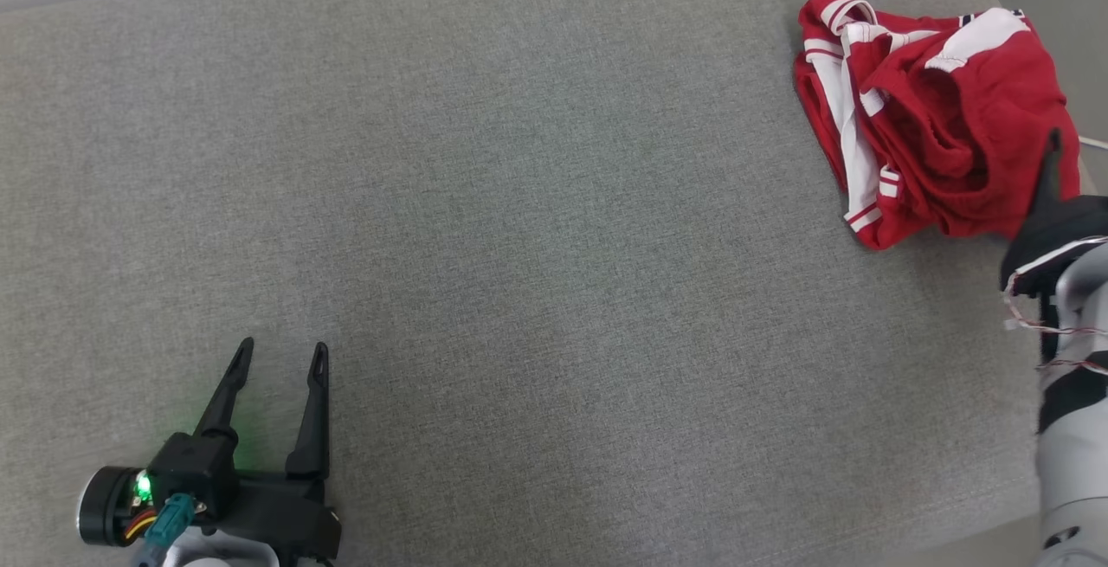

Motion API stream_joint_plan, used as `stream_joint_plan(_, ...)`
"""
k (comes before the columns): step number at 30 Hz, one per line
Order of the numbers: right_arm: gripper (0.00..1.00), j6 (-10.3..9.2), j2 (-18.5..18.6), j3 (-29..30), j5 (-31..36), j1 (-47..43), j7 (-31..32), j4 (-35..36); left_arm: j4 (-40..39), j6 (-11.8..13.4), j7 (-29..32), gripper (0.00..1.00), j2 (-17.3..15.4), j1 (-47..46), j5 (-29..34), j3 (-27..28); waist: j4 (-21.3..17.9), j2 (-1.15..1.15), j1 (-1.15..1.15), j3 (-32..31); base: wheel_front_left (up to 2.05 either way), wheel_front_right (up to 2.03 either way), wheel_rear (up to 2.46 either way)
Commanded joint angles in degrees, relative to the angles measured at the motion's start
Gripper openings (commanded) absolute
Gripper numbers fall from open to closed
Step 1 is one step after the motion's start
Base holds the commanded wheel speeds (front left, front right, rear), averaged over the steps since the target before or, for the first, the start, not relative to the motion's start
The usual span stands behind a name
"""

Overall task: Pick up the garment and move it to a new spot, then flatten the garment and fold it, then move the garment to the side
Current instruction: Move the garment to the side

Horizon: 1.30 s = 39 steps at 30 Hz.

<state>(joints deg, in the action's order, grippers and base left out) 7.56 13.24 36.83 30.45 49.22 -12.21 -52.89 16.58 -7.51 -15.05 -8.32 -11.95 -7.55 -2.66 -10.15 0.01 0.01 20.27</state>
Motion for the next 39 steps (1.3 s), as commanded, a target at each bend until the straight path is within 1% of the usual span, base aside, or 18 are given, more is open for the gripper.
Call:
stream_joint_plan(1, 1.0, -0.17, -0.7, 0.49, 0.61, -0.6, -0.93, 0.51, -0.02, 0.07, -0.15, 1.0, 0.13, 0.08, 0.16, 0.31, 0.16, -0.01, -0.01, -0.25, 0.0, 0.0, 0.0)
stream_joint_plan(4, 1.0, -0.17, -3.52, 0.7, 0.6, -0.66, -2.68, 1.36, 0.06, 0.07, -0.15, 1.0, 0.3, 0.51, 0.21, 0.79, 0.28, -0.01, -0.01, -0.89, 0.0, 0.0, 0.0)
stream_joint_plan(6, 1.0, -0.17, -5.59, -1.57, -0.65, -0.46, -3.01, 3.17, 0.09, 0.07, -0.15, 1.0, 0.53, 0.78, 0.26, 1.27, 0.37, -0.01, -0.01, -1.45, 0.0, 0.0, 0.0)
stream_joint_plan(9, 1.0, -0.17, -8.03, -7.49, -5.11, -3.2, -2.91, 8.64, 0.11, 0.07, -0.15, 1.0, 0.95, 1.16, 0.42, 1.96, 0.56, -0.01, -0.01, -2.44, 0.0, 0.0, 0.0)
stream_joint_plan(14, 1.0, -0.17, -10.09, -18.89, -14.0, -10.67, -2.87, 16.91, 0.45, 0.07, -0.15, 1.0, 1.75, 1.92, 0.69, 3.06, 1.3, -0.01, -0.01, -5.0, 0.0, 0.0, 0.0)
stream_joint_plan(17, 1.0, -0.17, -10.29, -23.38, -19.03, -15.59, -2.87, 19.83, 0.99, 0.07, -0.15, 1.0, 2.26, 2.97, 0.94, 4.04, 2.04, -0.01, -0.01, -6.81, 0.0, 0.0, 0.0)
stream_joint_plan(20, 1.0, -0.17, -10.34, -26.72, -22.0, -20.13, -2.89, 21.39, 1.42, 0.07, -0.15, 1.0, 2.89, 3.7, 1.22, 4.37, 3.14, -0.01, -0.01, -8.96, 0.0, 0.0, 0.0)
stream_joint_plan(26, 1.0, -0.17, -10.41, -31.81, -27.91, -28.4, -2.89, 21.14, 2.87, 0.07, -0.15, 1.0, 3.92, 6.12, 1.58, 5.46, 5.34, -0.01, -0.01, -13.03, 0.0, 0.0, 0.0)
stream_joint_plan(33, 1.0, -0.17, -10.4, -36.08, -31.29, -35.05, -2.89, 21.93, 4.07, 0.07, -0.15, 1.0, 4.61, 8.94, 1.9, 6.88, 7.16, -0.01, -0.01, -17.54, 0.0, 0.0, 0.0)
stream_joint_plan(39, 1.0, -0.17, -10.35, -37.7, -33.54, -38.01, -2.89, 24.17, 4.17, 0.07, -0.15, 1.0, 4.82, 10.71, 2.49, 7.69, 8.08, -0.01, -0.01, -19.77, 0.0, 0.0, 0.0)
